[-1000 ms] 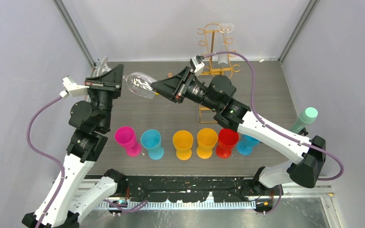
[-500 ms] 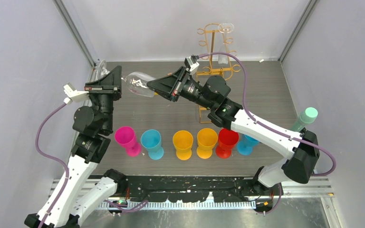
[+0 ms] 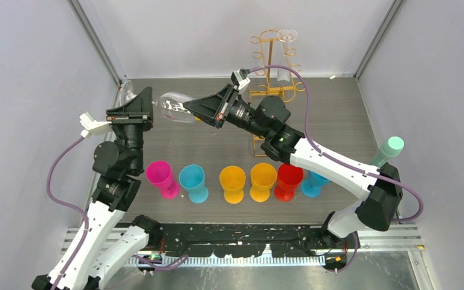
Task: Take the wine glass off the wine glass rack
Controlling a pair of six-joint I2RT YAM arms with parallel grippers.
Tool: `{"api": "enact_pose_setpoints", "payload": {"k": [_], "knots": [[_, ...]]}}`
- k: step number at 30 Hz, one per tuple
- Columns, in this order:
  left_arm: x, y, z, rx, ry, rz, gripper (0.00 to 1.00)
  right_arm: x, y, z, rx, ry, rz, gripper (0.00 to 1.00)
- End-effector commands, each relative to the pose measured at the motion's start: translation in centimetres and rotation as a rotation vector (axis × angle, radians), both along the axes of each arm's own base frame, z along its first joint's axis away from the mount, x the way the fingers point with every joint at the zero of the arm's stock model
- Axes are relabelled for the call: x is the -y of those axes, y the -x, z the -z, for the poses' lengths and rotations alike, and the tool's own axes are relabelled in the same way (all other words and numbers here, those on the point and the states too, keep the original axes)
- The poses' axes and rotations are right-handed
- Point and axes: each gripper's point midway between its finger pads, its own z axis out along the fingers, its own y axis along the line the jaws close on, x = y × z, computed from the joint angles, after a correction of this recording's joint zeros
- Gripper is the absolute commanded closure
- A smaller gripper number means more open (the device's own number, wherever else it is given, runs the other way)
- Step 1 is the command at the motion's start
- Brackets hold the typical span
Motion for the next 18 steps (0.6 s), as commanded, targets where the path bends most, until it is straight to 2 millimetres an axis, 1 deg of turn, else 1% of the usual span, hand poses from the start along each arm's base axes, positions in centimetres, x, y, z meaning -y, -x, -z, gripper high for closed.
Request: {"api": "enact_pose_setpoints", "payload": {"k": [1,3,5,7,8,10,13,15,16,17,18], "knots": [[0.1,1.6,-1.4,0.072,-0.053,0.015,0.71,0.5,-1.0,-2.1,0.074,0.001,0.104,1.0],[0.0,1.7,-1.1,0.062,-0.066,0.008,0.58,0.8,-1.5,-1.9,0.093,0.023,0.147,1.0],[0.0,1.7,-0.7,0.047,-0.079,0.006,0.41,1.0,-2.0,-1.9,0.114,0.037,0.185,1.0],[0.1,1.7,-0.1,0.028,-0.096,0.011,0.3,1.2,-2.2,-2.0,0.137,0.043,0.209,1.0],[0.2,1.7,0.1,0.025,-0.108,0.015,0.26,1.4,-2.3,-2.0,0.156,0.052,0.225,1.0],[0.5,1.8,0.5,0.014,-0.149,0.02,0.2,1.7,-2.6,-1.8,0.179,0.078,0.253,1.0],[0.8,1.9,1.5,-0.032,-0.21,0.034,0.16,2.2,-3.2,-1.5,0.23,0.134,0.31,1.0],[1.1,2.0,2.4,-0.064,-0.258,0.049,0.13,3.0,-4.2,-1.1,0.245,0.189,0.384,1.0],[1.3,2.0,3.3,-0.094,-0.289,0.061,0.11,3.4,-4.5,-0.8,0.246,0.224,0.408,1.0],[1.6,2.0,4.0,-0.116,-0.318,0.073,0.08,3.8,-5.2,-0.5,0.266,0.261,0.457,1.0],[1.8,2.2,4.5,-0.13,-0.351,0.086,0.03,4.1,-5.5,0.0,0.262,0.305,0.474,1.0]]}}
